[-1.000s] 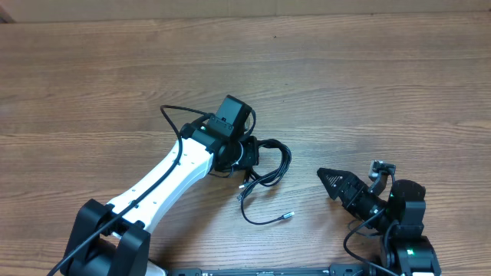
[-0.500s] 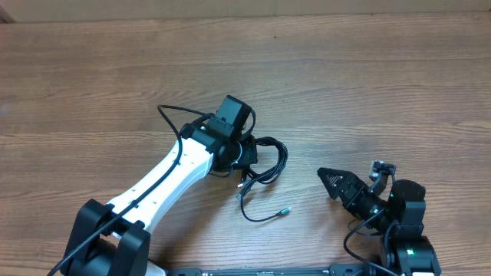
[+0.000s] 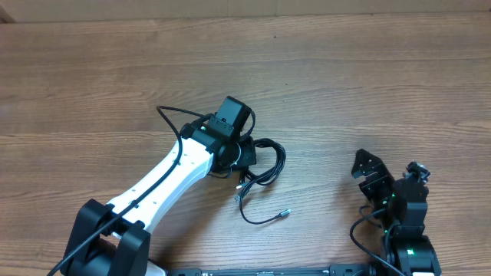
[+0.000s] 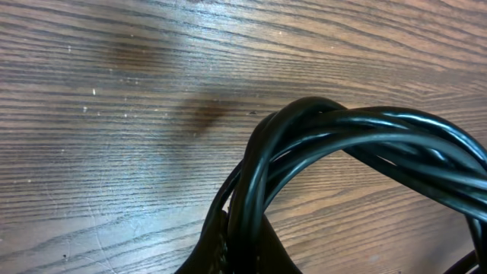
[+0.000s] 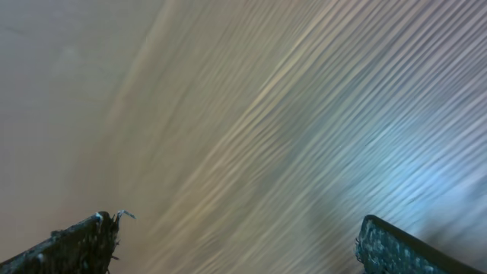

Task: Untangle cables
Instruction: 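Rotate the right gripper and reach toward the hanging cable end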

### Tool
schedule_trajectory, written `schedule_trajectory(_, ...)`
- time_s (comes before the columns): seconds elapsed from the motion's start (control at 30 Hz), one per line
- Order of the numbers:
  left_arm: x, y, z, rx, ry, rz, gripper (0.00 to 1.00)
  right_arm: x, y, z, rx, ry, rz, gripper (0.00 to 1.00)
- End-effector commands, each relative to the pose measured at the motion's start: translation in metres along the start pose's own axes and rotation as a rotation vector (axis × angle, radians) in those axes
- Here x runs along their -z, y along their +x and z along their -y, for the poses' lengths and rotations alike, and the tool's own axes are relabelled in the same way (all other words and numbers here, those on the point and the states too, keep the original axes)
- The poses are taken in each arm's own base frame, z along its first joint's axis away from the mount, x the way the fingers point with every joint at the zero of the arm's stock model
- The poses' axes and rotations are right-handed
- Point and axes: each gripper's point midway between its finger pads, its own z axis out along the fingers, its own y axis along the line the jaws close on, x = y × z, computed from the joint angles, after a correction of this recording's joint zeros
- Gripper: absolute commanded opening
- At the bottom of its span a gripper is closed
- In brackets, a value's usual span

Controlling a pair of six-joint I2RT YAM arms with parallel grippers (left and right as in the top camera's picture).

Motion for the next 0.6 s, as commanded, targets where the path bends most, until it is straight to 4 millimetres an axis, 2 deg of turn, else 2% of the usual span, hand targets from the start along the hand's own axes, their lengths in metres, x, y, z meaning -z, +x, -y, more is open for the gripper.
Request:
schedule_trajectory(0.0,-0.002,-0.004,-0.006,-0.009,-0.036,0.023,0.04,0.008,0.026,-0.032,-0.135,-0.144,-0.186,1.00)
schedule_trajectory(0.07,-0.001,-0.006,-0.007,-0.076,-0.042,0.033,0.04,0.013,0.044,-0.039,-0.137,-0.189,-0.295,1.00)
schedule_trajectory(0.1,-0.001,-0.007,-0.006,-0.118,-0.038,0.034,0.04,0.015,0.047,-0.041,-0.135,-0.201,-0.312,1.00)
schedule_trajectory(0.17,-0.001,-0.007,-0.004,-0.169,-0.029,0.032,0.04,0.019,0.049,-0.053,-0.038,-0.275,-0.330,0.92)
schedule_trajectory(0.23,-0.001,-0.008,-0.003,-0.204,-0.027,0.037,0.04,0.032,0.056,-0.079,0.089,-0.436,-0.378,0.82)
schedule_trajectory(0.33,0.000,-0.015,0.000,-0.197,-0.020,0.063,0.04,0.051,0.064,-0.105,0.111,-0.591,-0.459,0.79)
schedule_trajectory(0.4,0.001,-0.021,-0.002,-0.090,-0.022,0.091,0.04,0.064,0.070,-0.117,0.093,-0.666,-0.527,0.75)
schedule_trajectory(0.47,0.001,-0.026,-0.007,0.183,-0.030,0.116,0.05,0.074,0.077,-0.122,0.044,-0.691,-0.605,0.74)
schedule_trajectory(0.57,0.001,-0.025,-0.006,0.474,-0.011,0.116,0.05,0.081,0.086,-0.124,0.011,-0.699,-0.675,0.74)
